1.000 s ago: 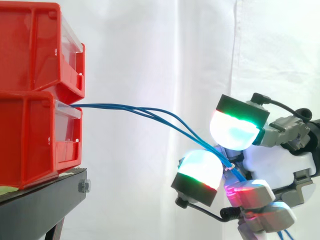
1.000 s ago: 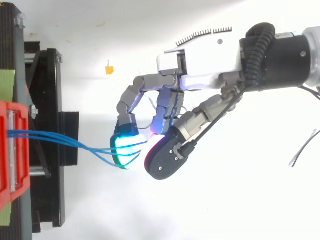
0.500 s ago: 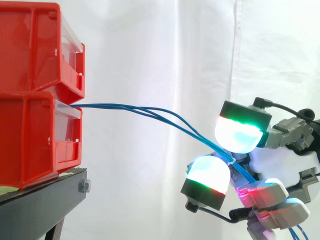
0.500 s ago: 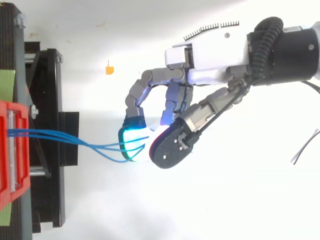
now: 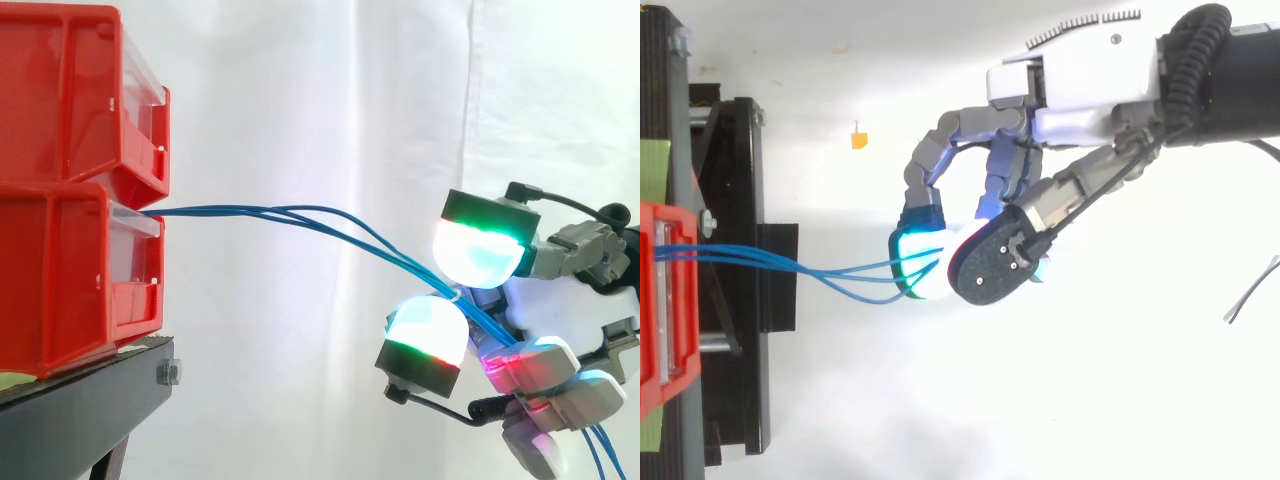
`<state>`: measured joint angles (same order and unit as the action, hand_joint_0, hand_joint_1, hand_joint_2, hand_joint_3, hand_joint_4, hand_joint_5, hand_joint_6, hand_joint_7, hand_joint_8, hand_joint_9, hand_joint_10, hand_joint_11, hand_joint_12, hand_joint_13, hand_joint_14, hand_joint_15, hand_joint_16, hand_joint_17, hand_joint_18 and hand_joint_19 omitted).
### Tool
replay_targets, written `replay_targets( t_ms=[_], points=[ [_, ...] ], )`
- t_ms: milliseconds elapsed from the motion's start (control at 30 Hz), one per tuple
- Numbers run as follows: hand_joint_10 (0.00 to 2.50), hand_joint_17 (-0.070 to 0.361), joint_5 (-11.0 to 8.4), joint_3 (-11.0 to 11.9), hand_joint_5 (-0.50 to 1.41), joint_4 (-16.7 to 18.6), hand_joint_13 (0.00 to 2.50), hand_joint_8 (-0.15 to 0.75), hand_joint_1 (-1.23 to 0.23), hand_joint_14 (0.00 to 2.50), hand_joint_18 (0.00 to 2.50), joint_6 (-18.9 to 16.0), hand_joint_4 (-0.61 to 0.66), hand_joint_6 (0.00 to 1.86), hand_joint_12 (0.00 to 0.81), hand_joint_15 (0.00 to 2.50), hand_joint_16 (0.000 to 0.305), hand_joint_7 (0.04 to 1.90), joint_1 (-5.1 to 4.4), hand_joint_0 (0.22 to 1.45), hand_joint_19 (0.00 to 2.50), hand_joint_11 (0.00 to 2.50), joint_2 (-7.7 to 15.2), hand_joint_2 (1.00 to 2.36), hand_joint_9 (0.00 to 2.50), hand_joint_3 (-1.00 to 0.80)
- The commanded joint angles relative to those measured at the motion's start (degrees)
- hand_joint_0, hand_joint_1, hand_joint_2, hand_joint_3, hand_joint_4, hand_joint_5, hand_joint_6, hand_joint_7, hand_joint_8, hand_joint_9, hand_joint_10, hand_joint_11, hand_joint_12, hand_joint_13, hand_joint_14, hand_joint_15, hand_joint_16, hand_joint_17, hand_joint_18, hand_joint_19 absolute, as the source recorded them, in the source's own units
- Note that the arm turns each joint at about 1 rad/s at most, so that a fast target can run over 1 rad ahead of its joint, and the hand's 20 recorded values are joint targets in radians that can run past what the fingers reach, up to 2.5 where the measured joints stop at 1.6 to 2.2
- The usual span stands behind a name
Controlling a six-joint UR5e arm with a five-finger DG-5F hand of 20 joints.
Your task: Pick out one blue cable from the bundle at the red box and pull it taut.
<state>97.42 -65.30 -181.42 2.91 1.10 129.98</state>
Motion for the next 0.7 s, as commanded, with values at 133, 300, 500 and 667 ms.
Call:
replay_targets(
  t_ms=[133,300,500,667],
  points=[
    [0.02,0.113,-0.03,0.0,-0.19,-1.6,1.37,0.246,-0.59,0.03,0.94,0.6,0.01,0.87,0.344,1.01,0.050,0.76,0.66,0.58,0.64,0.98,-0.2,1.00,1.30,-0.50],
    [0.02,0.112,-0.03,0.0,-0.19,-1.3,1.38,0.248,-0.59,0.03,0.94,0.6,0.01,0.87,0.339,1.01,0.050,0.77,0.66,0.61,0.64,0.98,-0.2,1.00,1.32,-0.50],
    [0.02,0.112,-0.21,1.4,-0.19,-1.6,1.38,0.244,-0.59,0.03,0.94,0.6,0.02,0.88,0.344,1.01,0.050,0.77,0.66,0.62,0.65,0.98,-0.2,1.00,1.32,-0.50],
    [0.02,0.112,-0.21,2.2,-0.19,-1.5,1.38,0.247,-0.59,0.03,0.94,0.6,0.01,0.88,0.347,1.00,0.050,0.77,0.40,0.63,0.65,0.99,-0.2,1.00,1.33,-0.47]
  ],
)
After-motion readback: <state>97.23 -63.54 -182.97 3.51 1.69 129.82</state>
